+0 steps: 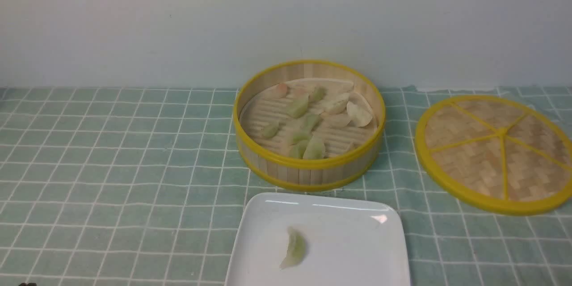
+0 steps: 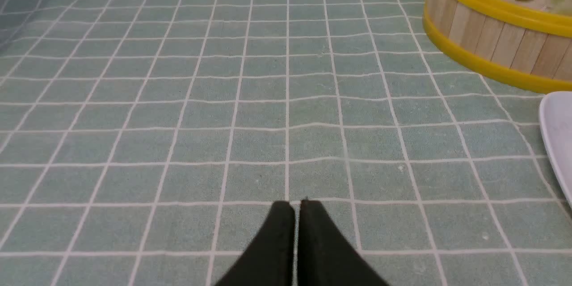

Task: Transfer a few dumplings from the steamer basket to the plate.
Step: Use the right arm to grab a dumpling from inside the steamer

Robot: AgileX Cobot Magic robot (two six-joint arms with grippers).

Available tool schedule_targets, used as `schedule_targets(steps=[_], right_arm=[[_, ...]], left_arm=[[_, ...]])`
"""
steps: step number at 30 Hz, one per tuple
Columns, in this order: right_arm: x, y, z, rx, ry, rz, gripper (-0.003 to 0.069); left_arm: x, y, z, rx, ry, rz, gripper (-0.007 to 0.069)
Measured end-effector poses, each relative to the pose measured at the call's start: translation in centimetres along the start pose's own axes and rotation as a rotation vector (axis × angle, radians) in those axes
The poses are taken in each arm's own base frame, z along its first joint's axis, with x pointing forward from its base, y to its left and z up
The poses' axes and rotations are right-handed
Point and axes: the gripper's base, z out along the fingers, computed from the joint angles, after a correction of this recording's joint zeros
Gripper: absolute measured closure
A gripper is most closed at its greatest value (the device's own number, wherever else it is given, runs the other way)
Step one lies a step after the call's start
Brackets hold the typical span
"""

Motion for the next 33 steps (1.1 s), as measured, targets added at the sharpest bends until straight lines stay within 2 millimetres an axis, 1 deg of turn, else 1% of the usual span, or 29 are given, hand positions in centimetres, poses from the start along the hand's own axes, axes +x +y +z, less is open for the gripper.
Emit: schedule_targets(steps=[20,22,24,28,29,33], right_arm=[[-0.1,0.0,0.0,-0.005,-0.019,0.005,0.0673],[-0.4,0.2,0.1,-0.028,-0.068,0.073,0.0673],[-1.0,0.4,0.0,-0.060,-0.139,0.175,0.0673],[-2.7,0.5,-0.4,-0.143,-0.312,0.518,0.0673],[-3.0,0.4,-0.5,-0.154,-0.341,0.568,0.0673],[-3.6,0.2,-0.7,-0.177,-0.409,0.673,0.0673]], left_arm=[[0.0,0.0,0.0,0.000,0.000,0.000,0.0631],[0.0,0.0,0.0,0.000,0.000,0.000,0.0631],[0.0,0.0,0.0,0.000,0.000,0.000,0.0631],[0.0,0.0,0.0,0.000,0.000,0.000,0.0631],[0.0,0.0,0.0,0.000,0.000,0.000,0.0631],[0.0,0.0,0.0,0.000,0.000,0.000,0.0631]])
